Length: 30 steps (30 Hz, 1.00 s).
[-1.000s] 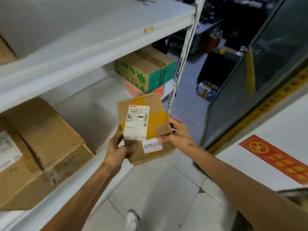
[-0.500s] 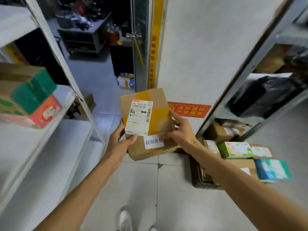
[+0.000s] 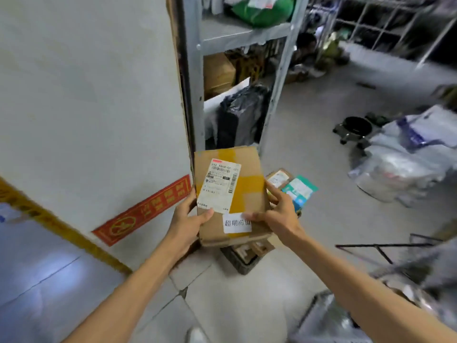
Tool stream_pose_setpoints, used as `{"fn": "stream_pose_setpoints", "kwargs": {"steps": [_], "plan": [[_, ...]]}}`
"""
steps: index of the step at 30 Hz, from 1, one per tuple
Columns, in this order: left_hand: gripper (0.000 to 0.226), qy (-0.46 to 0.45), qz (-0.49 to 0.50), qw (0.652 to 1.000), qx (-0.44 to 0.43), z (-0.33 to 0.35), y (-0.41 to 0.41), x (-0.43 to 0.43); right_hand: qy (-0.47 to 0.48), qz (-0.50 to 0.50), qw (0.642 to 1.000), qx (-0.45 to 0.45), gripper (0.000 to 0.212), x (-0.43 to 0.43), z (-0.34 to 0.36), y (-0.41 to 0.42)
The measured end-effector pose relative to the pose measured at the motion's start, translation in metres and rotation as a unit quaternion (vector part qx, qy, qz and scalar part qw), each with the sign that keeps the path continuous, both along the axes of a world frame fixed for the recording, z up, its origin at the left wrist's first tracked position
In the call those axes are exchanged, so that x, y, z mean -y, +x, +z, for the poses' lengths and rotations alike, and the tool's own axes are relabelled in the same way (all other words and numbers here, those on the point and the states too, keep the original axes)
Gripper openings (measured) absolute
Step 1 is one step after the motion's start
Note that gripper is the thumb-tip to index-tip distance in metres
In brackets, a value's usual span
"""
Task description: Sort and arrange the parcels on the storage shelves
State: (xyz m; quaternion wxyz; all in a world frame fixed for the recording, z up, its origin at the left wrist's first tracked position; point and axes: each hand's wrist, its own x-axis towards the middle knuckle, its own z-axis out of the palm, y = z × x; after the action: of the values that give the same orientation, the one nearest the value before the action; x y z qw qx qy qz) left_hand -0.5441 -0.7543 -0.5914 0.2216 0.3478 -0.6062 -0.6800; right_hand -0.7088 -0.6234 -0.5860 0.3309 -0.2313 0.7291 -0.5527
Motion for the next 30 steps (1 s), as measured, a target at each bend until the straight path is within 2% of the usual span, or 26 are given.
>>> {"fn": "stream_pose_setpoints", "kwargs": {"steps": [6,9,11,20,26,30], "plan": [[0.071,0.013,-0.132,0.99,0.04,-0.015,-0.114,0.038,0.005,-0.164,0.986,0.035,0.114,-0.006,-0.017,-0.067],[0.067,0.014,-0.181,0.982,0.056,-0.03,-0.176,0.047,-0.005,-0.224,0.972,0.065,0.107,-0.007,-0.032,-0.102],[0.063,0.023,-0.199,0.977,0.076,-0.047,-0.212,0.055,-0.013,-0.245,0.966,0.075,0.105,-0.006,-0.047,-0.125],[0.072,0.022,-0.26,0.952,0.159,-0.125,-0.337,0.118,-0.006,-0.322,0.939,0.122,0.097,0.046,-0.13,-0.213],[0.074,0.029,-0.267,0.939,0.215,-0.19,-0.38,0.172,0.013,-0.334,0.931,0.147,0.089,0.095,-0.198,-0.244],[0.076,0.032,-0.275,0.936,0.218,-0.237,-0.393,0.197,0.025,-0.347,0.927,0.142,0.09,0.127,-0.251,-0.252]]}}
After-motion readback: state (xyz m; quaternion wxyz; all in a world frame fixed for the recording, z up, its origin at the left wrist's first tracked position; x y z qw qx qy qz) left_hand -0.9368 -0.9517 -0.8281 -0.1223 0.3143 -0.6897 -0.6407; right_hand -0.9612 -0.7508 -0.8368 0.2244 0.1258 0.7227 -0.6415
